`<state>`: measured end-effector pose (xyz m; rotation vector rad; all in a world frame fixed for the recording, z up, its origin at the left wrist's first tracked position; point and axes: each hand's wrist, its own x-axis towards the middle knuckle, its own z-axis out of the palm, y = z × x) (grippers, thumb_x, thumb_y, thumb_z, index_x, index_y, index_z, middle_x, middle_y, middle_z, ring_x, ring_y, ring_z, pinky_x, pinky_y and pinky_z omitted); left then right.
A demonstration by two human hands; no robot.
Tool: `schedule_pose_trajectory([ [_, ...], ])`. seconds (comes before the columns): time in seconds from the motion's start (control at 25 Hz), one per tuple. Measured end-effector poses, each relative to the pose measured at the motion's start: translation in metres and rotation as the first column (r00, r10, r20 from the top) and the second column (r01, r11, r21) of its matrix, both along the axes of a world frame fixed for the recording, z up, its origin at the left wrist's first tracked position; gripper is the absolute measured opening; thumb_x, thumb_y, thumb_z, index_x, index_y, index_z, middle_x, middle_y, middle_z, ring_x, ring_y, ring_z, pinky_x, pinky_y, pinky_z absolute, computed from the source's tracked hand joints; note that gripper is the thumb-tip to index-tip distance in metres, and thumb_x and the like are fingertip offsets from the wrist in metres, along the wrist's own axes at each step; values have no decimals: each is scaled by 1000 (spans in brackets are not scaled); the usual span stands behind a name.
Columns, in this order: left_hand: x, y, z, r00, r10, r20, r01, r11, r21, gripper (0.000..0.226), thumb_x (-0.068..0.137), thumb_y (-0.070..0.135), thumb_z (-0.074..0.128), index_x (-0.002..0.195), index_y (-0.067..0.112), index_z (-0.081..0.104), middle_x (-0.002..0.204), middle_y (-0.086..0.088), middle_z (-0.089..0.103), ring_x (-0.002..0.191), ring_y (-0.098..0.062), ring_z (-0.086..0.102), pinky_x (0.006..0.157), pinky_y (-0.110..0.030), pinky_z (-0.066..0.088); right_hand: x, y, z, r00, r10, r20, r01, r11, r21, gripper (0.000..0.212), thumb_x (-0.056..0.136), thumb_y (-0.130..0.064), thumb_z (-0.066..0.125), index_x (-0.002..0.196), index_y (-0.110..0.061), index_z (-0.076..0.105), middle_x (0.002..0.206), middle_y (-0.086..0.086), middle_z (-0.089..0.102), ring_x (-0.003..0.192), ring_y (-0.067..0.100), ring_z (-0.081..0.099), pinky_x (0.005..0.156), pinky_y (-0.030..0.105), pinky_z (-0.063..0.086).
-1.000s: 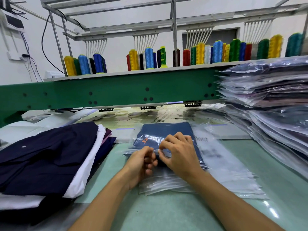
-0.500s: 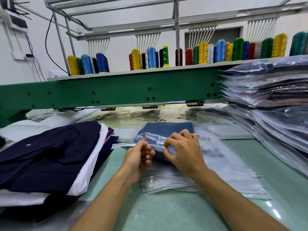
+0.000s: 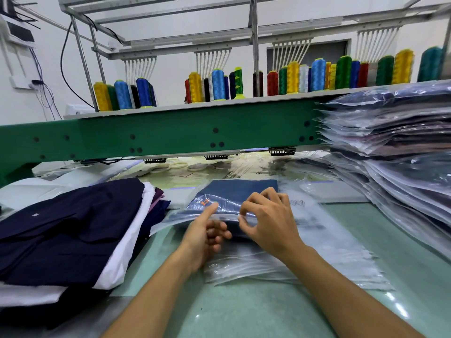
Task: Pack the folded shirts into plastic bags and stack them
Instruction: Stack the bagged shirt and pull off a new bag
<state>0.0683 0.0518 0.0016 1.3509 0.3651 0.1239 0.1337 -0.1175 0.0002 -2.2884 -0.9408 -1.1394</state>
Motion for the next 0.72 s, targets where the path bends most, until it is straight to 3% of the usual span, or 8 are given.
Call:
schedule_pose_trajectory([
  [0.12, 0, -10, -3, 996, -90, 13, 89, 996, 28, 33, 94, 37, 63, 75, 10, 66, 71, -12, 69, 47, -10, 48, 41, -19, 38, 0, -1, 0, 1000, 24, -3, -24, 998, -58, 11, 85, -40, 65, 78, -32, 64, 85, -16, 60, 87, 16, 45, 78, 31, 31],
  [0.24, 1, -7, -2, 996, -71, 56, 75, 994, -77, 26, 96, 19, 58, 76, 7, 67, 85, -16, 75, 53, -9, 57, 50, -20, 52, 1, -4, 0, 999, 37, -40, -40, 996, -79, 10, 86, -41, 65, 80, -32, 63, 86, -17, 61, 89, 16, 45, 79, 31, 29],
  [0.4, 3, 4, -1, 996, 38, 83, -21, 979, -202, 24, 96, 13, 57, 75, 5, 65, 96, -20, 76, 58, -11, 63, 55, -23, 58, 9, -18, 3, 991, 26, -129, -31, 999, -44, 11, 86, -37, 65, 78, -32, 60, 84, -18, 61, 91, 15, 44, 79, 32, 29],
  [0.52, 6, 13, -2, 988, 131, 76, -103, 950, -295, 22, 93, 11, 60, 72, 6, 64, 81, -10, 72, 58, -12, 60, 58, -26, 60, 15, -31, 5, 972, 28, -233, -29, 1000, 1, 15, 83, -35, 67, 74, -32, 55, 78, -19, 57, 92, 14, 43, 85, 36, 34],
  [0.6, 6, 14, -5, 989, 139, 52, -116, 944, -310, 22, 92, 12, 61, 71, 8, 61, 72, -6, 62, 62, -15, 55, 63, -30, 61, 16, -35, 5, 956, 74, -284, -68, 997, 31, 16, 82, -33, 68, 74, -31, 54, 75, -16, 58, 91, 14, 44, 86, 36, 34],
  [0.72, 7, 13, -6, 983, 183, 30, -167, 943, -287, 18, 91, 13, 62, 74, 8, 58, 82, -13, 55, 77, -24, 55, 75, -39, 62, 14, -35, 5, 918, 198, -343, -167, 979, 117, 11, 81, -31, 69, 76, -28, 59, 74, -9, 61, 89, 12, 48, 85, 33, 35],
])
